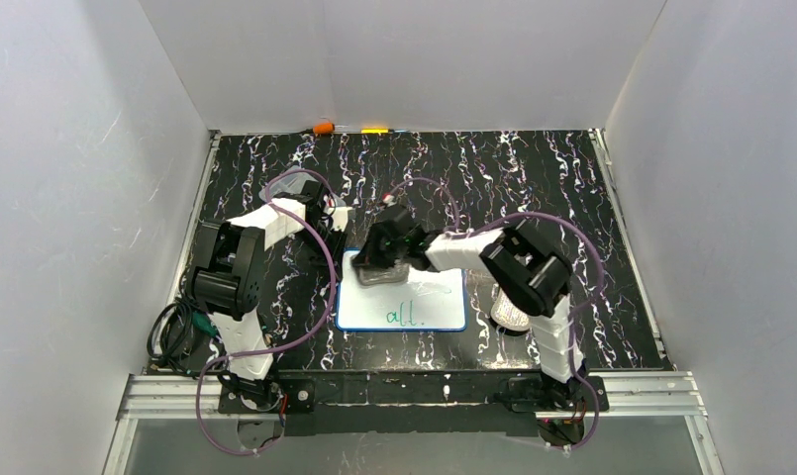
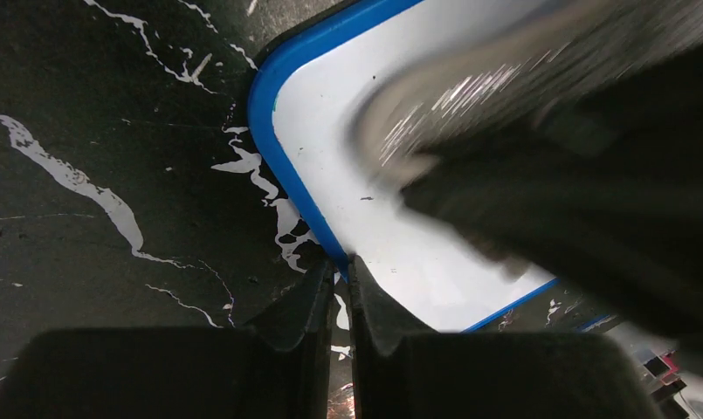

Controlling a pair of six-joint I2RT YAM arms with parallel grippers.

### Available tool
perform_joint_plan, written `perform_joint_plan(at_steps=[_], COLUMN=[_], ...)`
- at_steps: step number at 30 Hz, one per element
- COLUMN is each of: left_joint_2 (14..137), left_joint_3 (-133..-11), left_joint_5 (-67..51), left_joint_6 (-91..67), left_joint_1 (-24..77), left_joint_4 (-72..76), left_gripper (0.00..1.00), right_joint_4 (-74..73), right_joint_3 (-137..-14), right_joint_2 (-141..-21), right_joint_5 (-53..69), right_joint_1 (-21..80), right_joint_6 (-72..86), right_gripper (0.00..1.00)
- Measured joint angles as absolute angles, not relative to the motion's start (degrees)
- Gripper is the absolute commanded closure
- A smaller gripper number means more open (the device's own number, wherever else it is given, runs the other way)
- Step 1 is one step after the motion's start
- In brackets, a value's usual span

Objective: Erase the whiteboard

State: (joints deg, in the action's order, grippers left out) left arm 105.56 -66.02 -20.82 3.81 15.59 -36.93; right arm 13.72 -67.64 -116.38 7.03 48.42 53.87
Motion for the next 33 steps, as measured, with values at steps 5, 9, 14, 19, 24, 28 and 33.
perform_joint_plan(at_steps=[5,9,14,19,24,28,33], left_joint_2=[105.58,105.62,105.71,106.02,106.19,106.21,106.30], left_joint_3=[-66.06,-66.06,-66.15,-66.41,-66.52,-66.57,-66.63], left_joint_5=[-20.80,-20.91,-21.12,-21.34,-21.69,-21.71,-21.82], left_joint_6=[3.79,3.77,3.79,3.79,3.77,3.77,3.77], left_joint_1=[15.59,15.59,15.46,15.38,15.18,15.16,15.09], left_joint_4=[-36.97,-36.97,-37.08,-37.34,-37.47,-37.54,-37.60], left_gripper=[1.00,1.00,1.00,1.00,1.00,1.00,1.00], right_joint_4=[14.90,14.85,6.13,0.73,1.54,0.84,-2.17], right_joint_3=[-69.73,-56.51,-41.63,-39.40,-39.64,-40.18,-40.49], right_joint_2=[-118.48,-108.31,-90.24,-85.80,-87.37,-87.26,-82.28], right_joint_5=[8.12,9.19,4.99,3.05,3.44,2.63,1.93], right_joint_1=[52.99,47.79,29.39,26.41,27.14,27.68,28.58], right_joint_6=[53.43,51.70,46.02,41.82,41.47,41.36,41.60], right_gripper=[0.99,0.99,0.99,0.99,0.99,0.99,0.99])
